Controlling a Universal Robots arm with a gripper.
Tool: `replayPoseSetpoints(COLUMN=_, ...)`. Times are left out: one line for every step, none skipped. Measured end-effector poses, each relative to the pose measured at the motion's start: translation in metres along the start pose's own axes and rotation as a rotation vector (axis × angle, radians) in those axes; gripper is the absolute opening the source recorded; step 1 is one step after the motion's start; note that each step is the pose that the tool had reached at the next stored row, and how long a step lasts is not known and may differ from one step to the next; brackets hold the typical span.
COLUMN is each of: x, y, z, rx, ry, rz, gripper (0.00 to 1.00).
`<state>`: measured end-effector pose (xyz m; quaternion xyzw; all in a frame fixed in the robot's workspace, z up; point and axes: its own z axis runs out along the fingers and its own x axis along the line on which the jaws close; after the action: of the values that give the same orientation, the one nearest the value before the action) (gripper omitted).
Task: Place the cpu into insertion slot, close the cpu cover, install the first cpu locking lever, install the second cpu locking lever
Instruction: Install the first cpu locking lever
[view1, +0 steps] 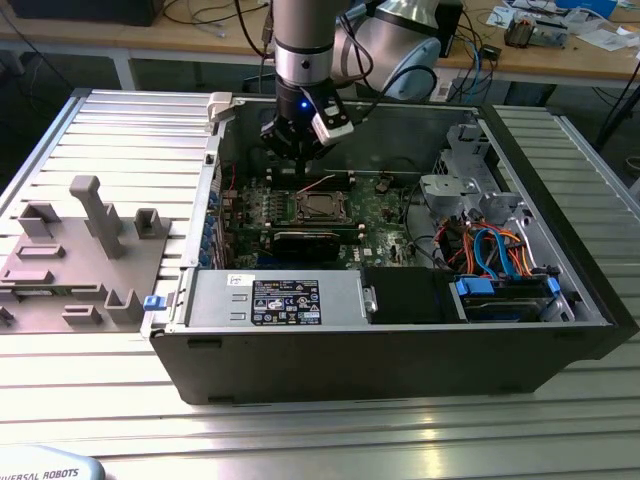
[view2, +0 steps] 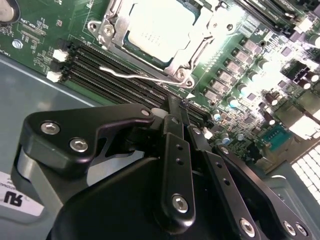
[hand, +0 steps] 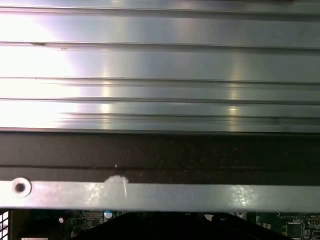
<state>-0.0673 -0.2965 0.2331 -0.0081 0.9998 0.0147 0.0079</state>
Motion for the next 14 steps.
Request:
replayPoseSetpoints(x=-0.0008, y=-0.0001, z=0.0004, rx=0.0, ry=0.0, rz=0.0, gripper=0.11)
replayPoseSetpoints(x=-0.0013, y=-0.0002, z=0.0006, rx=0.0001, ry=0.0001, rz=0.0, gripper=0.11)
replayPoseSetpoints(x=-0.0017, y=-0.0003, z=0.0007, rx=0.0002, ry=0.0002, rz=0.0, gripper=0.11)
replayPoseSetpoints(x=-0.002, y=-0.0004, z=0.0009, rx=0.0002, ry=0.0001, rz=0.0, gripper=0.11)
replayPoseSetpoints(x=-0.0022, y=-0.0007, z=0.0011, rx=0.0, ry=0.0, rz=0.0, gripper=0.11)
replayPoseSetpoints(x=-0.0024, y=-0.0009, z=0.0012, rx=0.0, ry=-0.0001, rz=0.0, gripper=0.11)
replayPoseSetpoints(x=-0.0026, y=-0.0015, z=0.0015, rx=-0.0001, ry=-0.0001, rz=0.0, gripper=0.11)
replayPoseSetpoints(x=-0.0032, y=-0.0017, z=0.0017, rx=0.0, ry=0.0, rz=0.0, gripper=0.11)
replayPoseSetpoints(x=-0.0038, y=-0.0018, z=0.0018, rx=0.0002, ry=0.0001, rz=0.0, gripper=0.11)
replayPoseSetpoints(x=-0.0046, y=-0.0019, z=0.0019, rx=0.0002, ry=0.0001, rz=0.0, gripper=0.11)
replayPoseSetpoints(x=-0.0057, y=-0.0019, z=0.0023, rx=0.0, ry=0.0, rz=0.0, gripper=0.11)
replayPoseSetpoints(x=-0.0062, y=-0.0019, z=0.0024, rx=0.0, ry=0.0, rz=0.0, gripper=0.11)
replayPoseSetpoints(x=-0.0068, y=-0.0019, z=0.0026, rx=0.0001, ry=0.0001, rz=0.0, gripper=0.11)
replayPoseSetpoints(x=-0.0071, y=-0.0019, z=0.0027, rx=0.0002, ry=0.0001, rz=0.0, gripper=0.11)
